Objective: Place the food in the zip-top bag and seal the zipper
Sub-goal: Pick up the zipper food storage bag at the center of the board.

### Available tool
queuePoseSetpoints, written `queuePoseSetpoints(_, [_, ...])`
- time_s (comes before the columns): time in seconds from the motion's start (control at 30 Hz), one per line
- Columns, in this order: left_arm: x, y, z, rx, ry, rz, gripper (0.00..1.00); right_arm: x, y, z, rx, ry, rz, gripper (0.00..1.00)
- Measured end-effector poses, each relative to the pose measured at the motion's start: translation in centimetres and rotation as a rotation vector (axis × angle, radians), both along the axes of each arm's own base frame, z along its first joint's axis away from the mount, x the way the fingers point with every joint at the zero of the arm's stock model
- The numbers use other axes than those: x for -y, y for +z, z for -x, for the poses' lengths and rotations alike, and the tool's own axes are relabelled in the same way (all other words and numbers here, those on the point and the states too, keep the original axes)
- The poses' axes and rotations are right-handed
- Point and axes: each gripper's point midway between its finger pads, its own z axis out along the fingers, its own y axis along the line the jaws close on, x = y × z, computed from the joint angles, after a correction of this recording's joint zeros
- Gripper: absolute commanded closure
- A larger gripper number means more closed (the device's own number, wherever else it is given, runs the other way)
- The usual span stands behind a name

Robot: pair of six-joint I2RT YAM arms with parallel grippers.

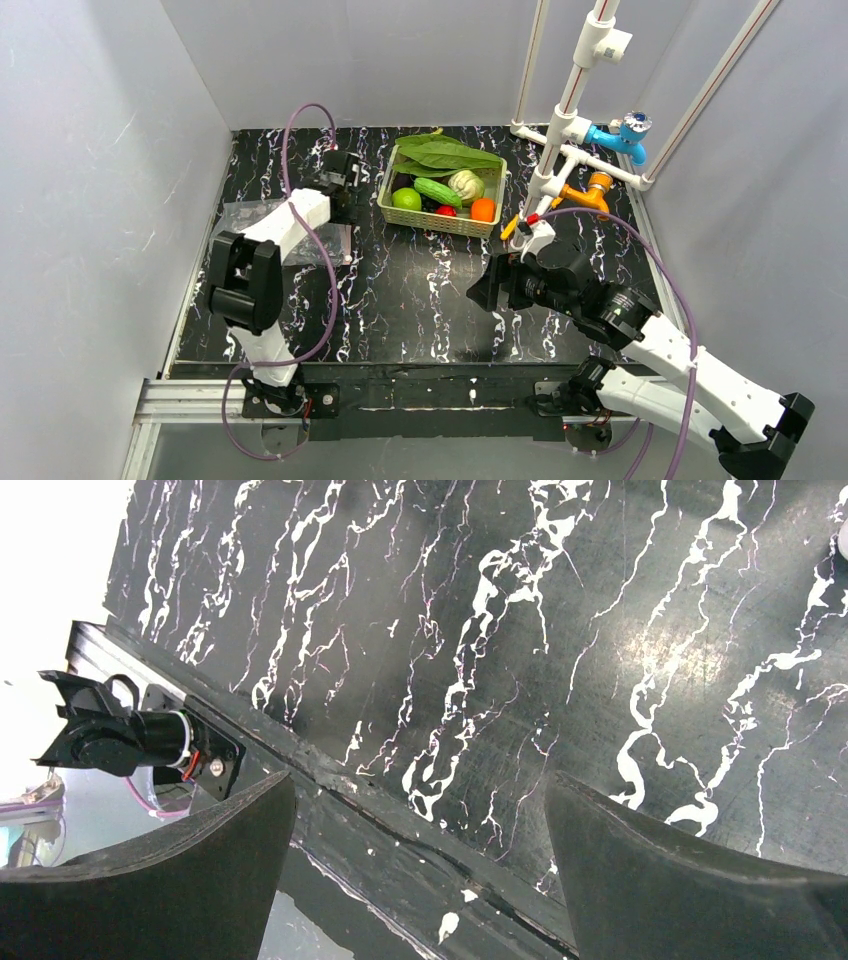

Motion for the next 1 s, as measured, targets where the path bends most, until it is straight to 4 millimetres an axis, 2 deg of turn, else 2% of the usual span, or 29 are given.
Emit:
queuePoseSetpoints(0.17, [0.8,-3.8,0.5,-0.094,-0.023,-0.020,0.57,-0.2,-0.7,-0.1,-0.024,-0.001,0.016,0.00])
queuePoseSetpoints(0.23, [0.8,-4.8,0.7,-0.121,-0.025,-0.024,0.61,-0.2,-0.8,0.0,-0.031,-0.003,0.019,0.00])
queuePoseSetpoints(0.33, [0.9,-5.1,1.0,-0.137,-0.030,-0.021,0.69,-0.1,-0.8,0.1,-0.038,-0.005,0.017,0.00])
queuePoseSetpoints(0.43, [1.0,-5.1,0.8,-0.134,-0.032,-0.018,0.89,0.0,-0.7,0.3,-0.036,-0.005,0.013,0.00])
queuePoseSetpoints(0.53, [1.0,-5.0,0.8,-0.135,-0.041,-0.018,0.95,0.1,-0.5,0.3,-0.037,-0.006,0.006,0.00])
queuePoseSetpoints(0.57, [1.1,-5.1,0.9,-0.139,-0.046,-0.016,1.00,0.1,-0.5,0.4,-0.037,-0.007,0.005,0.00])
queuePoseSetpoints(0.87, [2.0,-4.5,1.1,-0.152,-0.085,0.026,1.00,0.0,-0.6,0.5,-0.057,-0.010,-0.002,0.00])
queuePoseSetpoints(1.0, [2.6,-2.2,1.5,-0.117,-0.110,0.076,1.00,-0.3,-1.2,0.6,-0.077,-0.003,0.012,0.00])
